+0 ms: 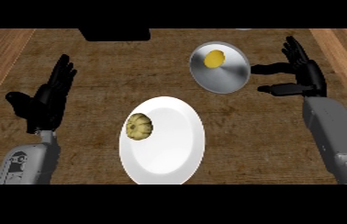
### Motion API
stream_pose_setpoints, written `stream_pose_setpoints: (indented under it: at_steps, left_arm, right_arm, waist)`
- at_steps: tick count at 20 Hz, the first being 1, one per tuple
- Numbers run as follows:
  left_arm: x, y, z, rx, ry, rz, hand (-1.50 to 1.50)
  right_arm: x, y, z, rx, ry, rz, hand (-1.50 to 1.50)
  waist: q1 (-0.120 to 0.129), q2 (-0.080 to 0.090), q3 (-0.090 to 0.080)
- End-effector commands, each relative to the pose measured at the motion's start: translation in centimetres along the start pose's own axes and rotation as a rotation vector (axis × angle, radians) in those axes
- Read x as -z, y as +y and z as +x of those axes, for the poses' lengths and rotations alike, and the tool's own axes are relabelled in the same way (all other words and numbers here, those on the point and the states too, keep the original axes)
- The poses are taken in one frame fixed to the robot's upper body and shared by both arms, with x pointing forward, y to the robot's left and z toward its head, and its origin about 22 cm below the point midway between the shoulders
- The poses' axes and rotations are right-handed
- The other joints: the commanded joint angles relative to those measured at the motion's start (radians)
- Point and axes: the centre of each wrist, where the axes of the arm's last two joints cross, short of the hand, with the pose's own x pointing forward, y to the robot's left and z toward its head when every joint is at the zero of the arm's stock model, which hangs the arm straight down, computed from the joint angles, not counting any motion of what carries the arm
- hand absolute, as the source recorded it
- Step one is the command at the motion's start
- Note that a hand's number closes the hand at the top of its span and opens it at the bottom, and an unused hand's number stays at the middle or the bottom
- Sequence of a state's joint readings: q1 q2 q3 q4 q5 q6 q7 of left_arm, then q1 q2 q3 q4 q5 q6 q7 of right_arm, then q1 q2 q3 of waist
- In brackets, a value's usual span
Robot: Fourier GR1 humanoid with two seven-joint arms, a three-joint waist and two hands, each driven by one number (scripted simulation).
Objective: Pick the lemon from the plate and place it in the pan
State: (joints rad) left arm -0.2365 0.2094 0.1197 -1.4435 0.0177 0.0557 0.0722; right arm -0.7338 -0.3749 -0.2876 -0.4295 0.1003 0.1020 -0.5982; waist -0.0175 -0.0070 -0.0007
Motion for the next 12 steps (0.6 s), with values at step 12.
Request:
stream_pose_setpoints:
  at_steps: [12]
  left_arm:
    - [-1.7,0.8,-0.2,0.0,0.003,-0.006,0.0]
  right_arm:
    - [-10.8,-4.2,4.5,-0.037,0.007,0.041,-1.5]
  waist:
    - [-0.003,-0.001,-0.001]
